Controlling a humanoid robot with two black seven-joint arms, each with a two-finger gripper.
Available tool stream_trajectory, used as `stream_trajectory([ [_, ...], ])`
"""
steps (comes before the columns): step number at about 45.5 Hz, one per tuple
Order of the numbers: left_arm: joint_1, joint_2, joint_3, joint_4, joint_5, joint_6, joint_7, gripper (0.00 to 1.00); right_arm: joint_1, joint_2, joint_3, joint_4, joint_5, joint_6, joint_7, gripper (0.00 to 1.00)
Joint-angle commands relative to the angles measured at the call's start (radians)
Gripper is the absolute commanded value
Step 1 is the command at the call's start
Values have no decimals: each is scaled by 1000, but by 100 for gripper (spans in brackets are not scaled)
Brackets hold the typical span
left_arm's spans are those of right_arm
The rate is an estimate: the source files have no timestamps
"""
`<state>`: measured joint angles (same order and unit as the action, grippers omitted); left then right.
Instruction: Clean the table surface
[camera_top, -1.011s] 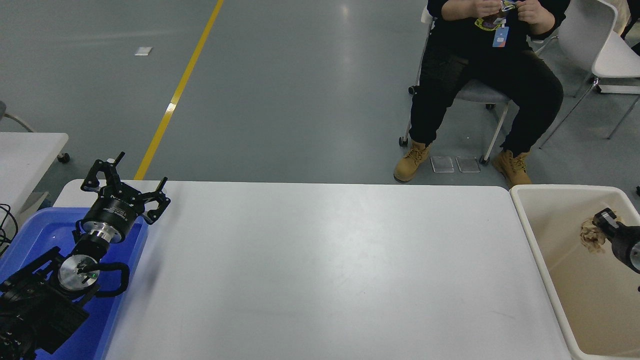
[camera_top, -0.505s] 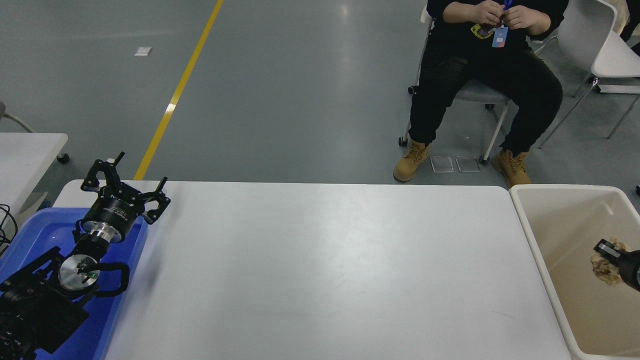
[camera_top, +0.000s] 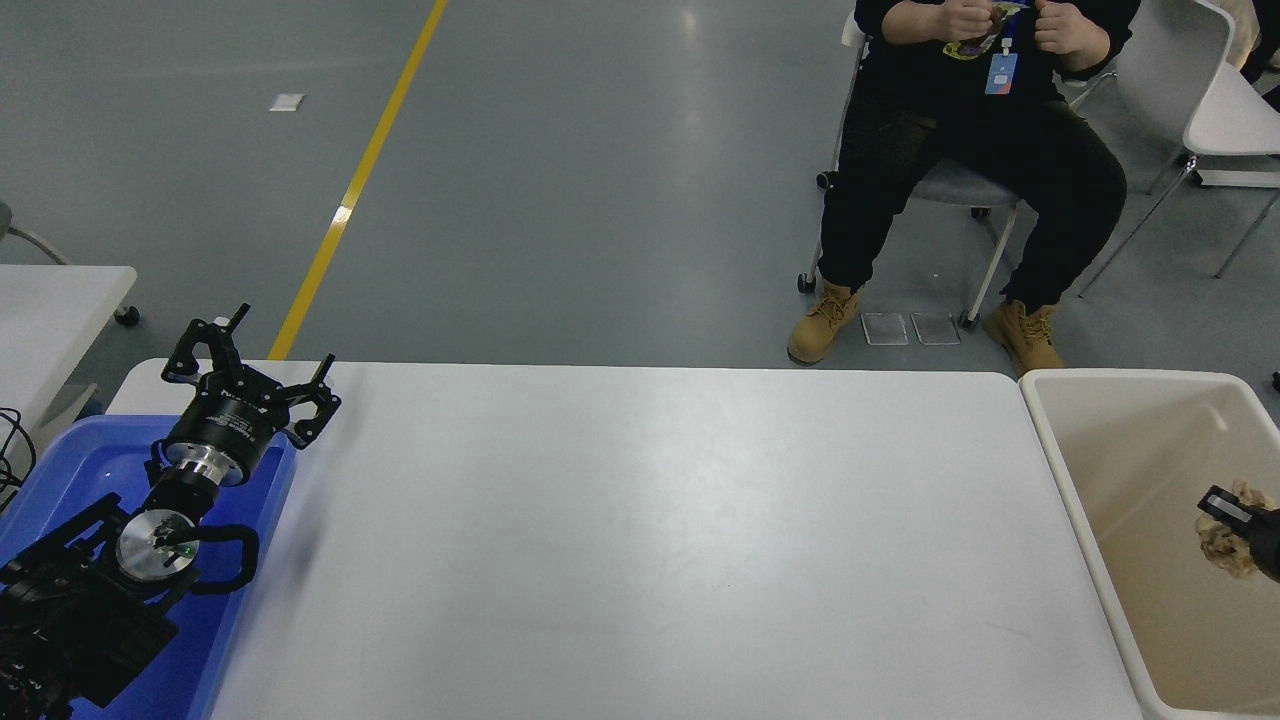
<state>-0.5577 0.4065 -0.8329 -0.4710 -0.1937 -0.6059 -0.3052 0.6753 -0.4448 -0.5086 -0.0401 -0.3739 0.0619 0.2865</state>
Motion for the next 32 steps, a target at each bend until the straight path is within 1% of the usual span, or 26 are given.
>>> stream_trajectory([
  [1,-1,0,0,0,0,0,0,100,-2,3,-1,8,3,-37,2,96],
  [11,-1,0,0,0,0,0,0,100,-3,1,1,26,1,-30,0,97],
  [16,-1,0,0,0,-1,0,1,100,7,1,37,26,3,-28,0,97],
  [25,-1,0,0,-1,0,0,0,100,53,-6,264,20,3,-34,0,97],
  [32,1,0,0,-1,0,0,0,100,101,-6,484,16,3,-37,5,97],
])
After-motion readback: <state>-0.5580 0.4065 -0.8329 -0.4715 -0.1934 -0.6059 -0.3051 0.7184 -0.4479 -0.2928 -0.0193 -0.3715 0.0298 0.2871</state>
